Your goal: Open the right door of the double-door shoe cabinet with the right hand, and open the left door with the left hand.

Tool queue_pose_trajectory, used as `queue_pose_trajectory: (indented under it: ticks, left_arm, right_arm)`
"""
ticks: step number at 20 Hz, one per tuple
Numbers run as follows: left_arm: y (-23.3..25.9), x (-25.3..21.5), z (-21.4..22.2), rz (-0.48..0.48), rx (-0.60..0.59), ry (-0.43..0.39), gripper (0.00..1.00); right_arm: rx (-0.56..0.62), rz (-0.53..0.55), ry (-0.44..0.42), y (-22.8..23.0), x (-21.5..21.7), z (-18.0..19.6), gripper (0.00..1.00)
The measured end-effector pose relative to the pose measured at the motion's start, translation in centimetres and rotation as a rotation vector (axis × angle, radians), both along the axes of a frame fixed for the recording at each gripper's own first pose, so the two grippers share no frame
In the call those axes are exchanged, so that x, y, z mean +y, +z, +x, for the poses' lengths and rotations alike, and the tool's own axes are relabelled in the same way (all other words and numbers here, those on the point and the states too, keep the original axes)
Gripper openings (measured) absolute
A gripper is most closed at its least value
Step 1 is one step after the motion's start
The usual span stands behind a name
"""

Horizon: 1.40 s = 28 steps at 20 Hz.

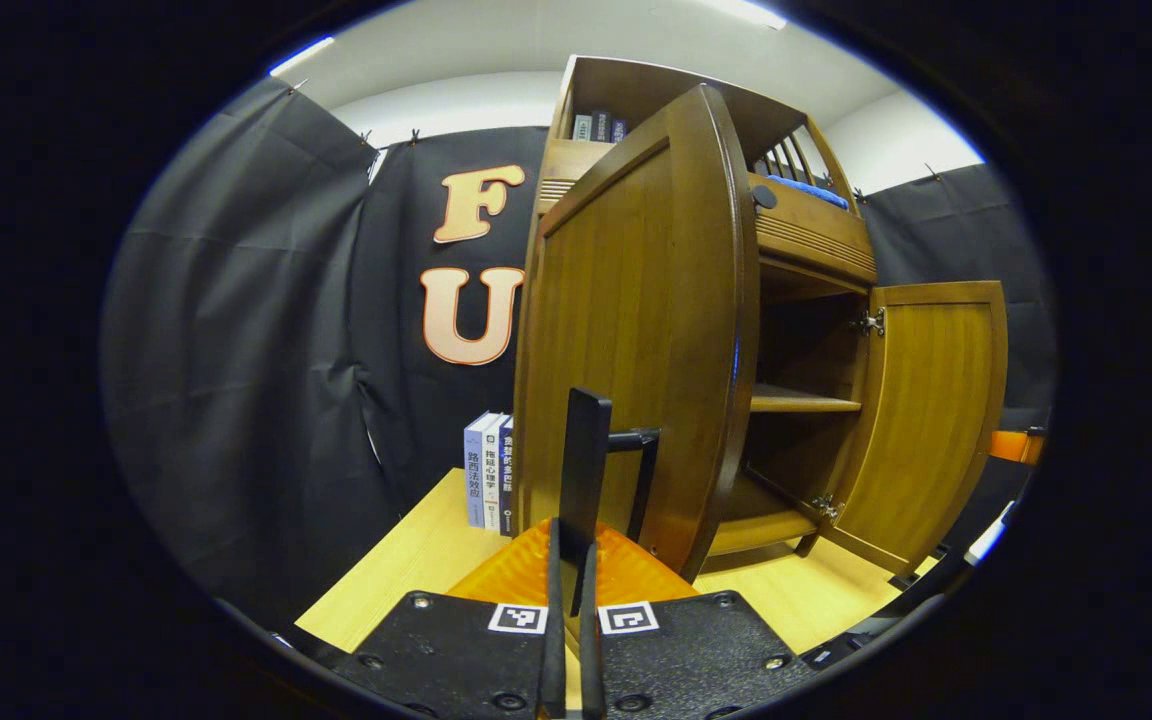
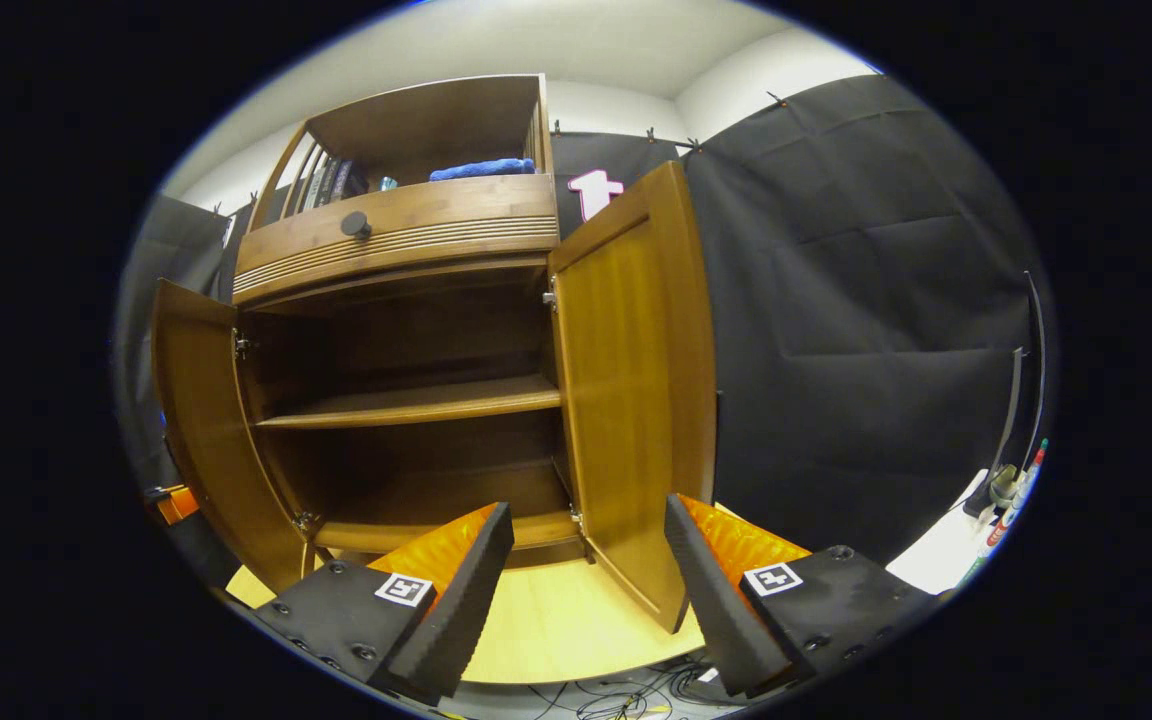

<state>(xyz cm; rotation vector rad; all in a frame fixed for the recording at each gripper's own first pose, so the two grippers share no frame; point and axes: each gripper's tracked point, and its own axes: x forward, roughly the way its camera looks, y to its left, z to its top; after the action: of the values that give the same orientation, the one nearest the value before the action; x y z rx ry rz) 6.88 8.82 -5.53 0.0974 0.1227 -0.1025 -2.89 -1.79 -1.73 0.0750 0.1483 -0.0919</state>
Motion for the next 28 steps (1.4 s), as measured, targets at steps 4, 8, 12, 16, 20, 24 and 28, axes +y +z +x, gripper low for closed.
queue_pose_trajectory:
  ticks: [4, 8, 12, 16, 20, 24, 28]
  left_arm:
    - [0.6, 2.3, -0.4, -0.005, -0.001, 0.004, 0.04]
    - [1.2, 4.3, -0.9, -0.012, -0.008, 0.006, 0.06]
    - [1.6, 5.2, -1.6, -0.023, -0.007, -0.020, 0.03]
    - [1.9, 5.9, -1.9, -0.022, -0.010, -0.027, 0.03]
    - [2.0, 6.9, -1.9, -0.029, -0.003, -0.024, 0.03]
    - [2.3, 7.7, -2.1, -0.017, -0.005, -0.031, 0.03]
    - [2.7, 10.4, -2.2, -0.040, 0.002, 0.018, 0.02]
  right_arm:
    - [-0.003, -0.011, 0.018, 0.2, 2.5, 0.0, 0.89]
    - [-0.004, -0.007, 0.031, 0.3, 4.8, -0.3, 0.89]
    - [-0.009, -0.021, 0.050, 0.6, 6.9, -0.2, 0.89]
    - [-0.012, -0.024, 0.062, 0.6, 8.6, -0.8, 0.89]
    - [-0.016, -0.027, 0.051, 0.5, 8.9, -1.8, 0.89]
    - [-0.017, -0.027, 0.026, 0.6, 8.4, -2.5, 0.89]
    - [-0.024, -0.027, 0.014, 1.0, 8.2, -3.1, 0.89]
